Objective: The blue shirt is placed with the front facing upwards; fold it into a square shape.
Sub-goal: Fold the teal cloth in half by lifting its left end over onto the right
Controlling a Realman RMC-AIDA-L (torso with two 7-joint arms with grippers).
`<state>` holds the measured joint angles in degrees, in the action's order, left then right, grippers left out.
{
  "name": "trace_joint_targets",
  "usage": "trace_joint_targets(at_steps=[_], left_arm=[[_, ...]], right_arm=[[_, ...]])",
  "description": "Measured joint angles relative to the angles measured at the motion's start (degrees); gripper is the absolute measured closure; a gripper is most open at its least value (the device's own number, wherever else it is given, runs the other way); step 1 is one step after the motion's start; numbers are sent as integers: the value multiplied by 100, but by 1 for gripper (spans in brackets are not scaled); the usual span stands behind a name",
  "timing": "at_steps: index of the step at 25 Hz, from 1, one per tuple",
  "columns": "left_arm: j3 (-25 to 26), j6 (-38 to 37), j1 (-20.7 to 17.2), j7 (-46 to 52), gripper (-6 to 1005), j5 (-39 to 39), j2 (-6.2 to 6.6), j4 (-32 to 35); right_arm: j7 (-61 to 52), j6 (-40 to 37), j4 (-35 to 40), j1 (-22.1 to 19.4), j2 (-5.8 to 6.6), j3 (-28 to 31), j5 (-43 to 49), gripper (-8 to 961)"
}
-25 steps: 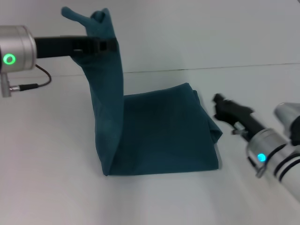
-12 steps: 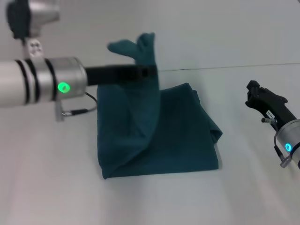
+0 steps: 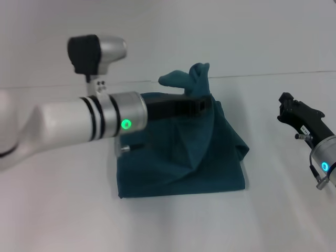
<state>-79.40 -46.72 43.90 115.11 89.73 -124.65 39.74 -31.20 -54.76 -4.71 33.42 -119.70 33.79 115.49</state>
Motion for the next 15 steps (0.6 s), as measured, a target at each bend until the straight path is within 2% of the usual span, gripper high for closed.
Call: trace_joint_targets(at_steps=[5,11,15], left_arm=[[-527,431,290,-783,905,-1041,0,-758],[-1081,676,336,-1381,877,-1877,4,-968],[-1531,716,411,-1682,859,-2162,2,-1042]], right_arm=[[0,8,4,-7,0,-2,0,954],[0,11,6,-22,0,40,0,954],[-48,10,25,-30,0,80,0,954]])
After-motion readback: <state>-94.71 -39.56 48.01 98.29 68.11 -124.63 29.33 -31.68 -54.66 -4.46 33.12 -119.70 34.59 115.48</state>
